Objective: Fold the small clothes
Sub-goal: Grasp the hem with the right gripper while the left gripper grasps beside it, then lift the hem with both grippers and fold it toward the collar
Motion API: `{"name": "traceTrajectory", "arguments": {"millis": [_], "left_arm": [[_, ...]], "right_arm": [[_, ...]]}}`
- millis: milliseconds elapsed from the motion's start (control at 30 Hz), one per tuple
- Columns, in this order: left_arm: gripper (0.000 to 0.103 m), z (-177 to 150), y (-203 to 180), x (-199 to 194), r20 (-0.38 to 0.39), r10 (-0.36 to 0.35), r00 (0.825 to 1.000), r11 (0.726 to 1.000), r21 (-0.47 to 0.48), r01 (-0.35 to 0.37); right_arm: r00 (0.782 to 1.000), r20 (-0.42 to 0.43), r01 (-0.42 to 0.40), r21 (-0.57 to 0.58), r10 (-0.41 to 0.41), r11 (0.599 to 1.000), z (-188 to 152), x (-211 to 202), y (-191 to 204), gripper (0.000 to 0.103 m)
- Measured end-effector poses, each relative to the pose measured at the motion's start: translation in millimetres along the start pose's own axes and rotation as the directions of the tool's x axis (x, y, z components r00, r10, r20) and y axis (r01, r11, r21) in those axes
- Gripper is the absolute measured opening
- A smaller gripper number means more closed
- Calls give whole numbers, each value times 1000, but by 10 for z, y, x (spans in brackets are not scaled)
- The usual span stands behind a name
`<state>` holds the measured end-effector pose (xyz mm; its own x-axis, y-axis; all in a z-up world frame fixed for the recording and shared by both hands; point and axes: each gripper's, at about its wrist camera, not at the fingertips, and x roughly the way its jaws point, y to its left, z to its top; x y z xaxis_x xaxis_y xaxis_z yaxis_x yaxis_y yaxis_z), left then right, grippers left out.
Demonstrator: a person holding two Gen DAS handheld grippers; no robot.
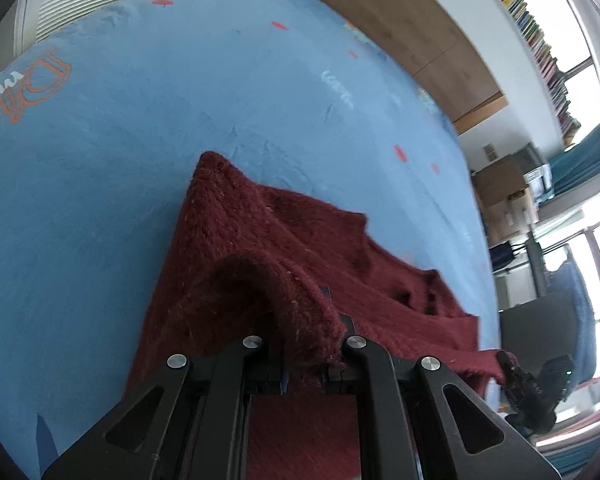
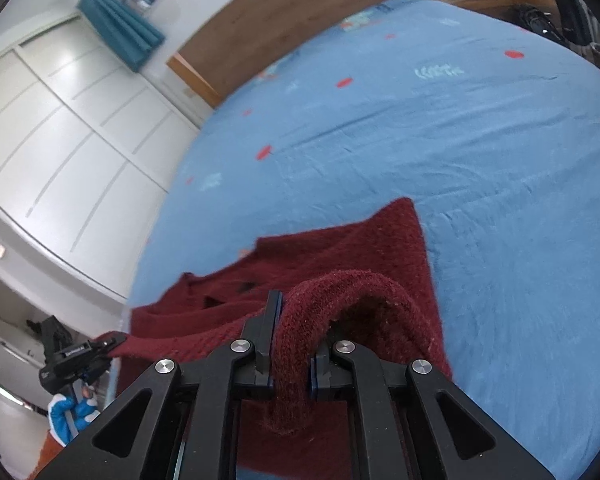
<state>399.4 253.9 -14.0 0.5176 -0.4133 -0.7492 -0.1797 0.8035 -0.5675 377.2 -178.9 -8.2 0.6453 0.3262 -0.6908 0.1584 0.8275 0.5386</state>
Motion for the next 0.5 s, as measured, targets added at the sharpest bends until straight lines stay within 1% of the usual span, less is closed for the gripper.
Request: {"name": "traceTrajectory", "arguments": {"millis": [100, 167, 367, 500], "left_arm": [[10, 3, 3, 194, -9, 38, 999, 999, 21, -38], [12, -8, -5, 280, -12, 46, 999, 998, 35, -45], [17, 65, 65, 376, -27, 20, 999, 1000, 19, -20], [23, 115, 130, 374, -44, -25, 999, 1000, -18, 24]], "right_arm": [[999, -24, 40, 13, -39, 999, 7, 165, -77, 12], [997, -41, 60, 19, -59, 998, 1, 270, -119, 13], [995, -58, 86, 19, -85, 996, 42, 437, -175, 16], [995, -70, 79, 59, -75, 995, 85, 487, -241, 17]]}}
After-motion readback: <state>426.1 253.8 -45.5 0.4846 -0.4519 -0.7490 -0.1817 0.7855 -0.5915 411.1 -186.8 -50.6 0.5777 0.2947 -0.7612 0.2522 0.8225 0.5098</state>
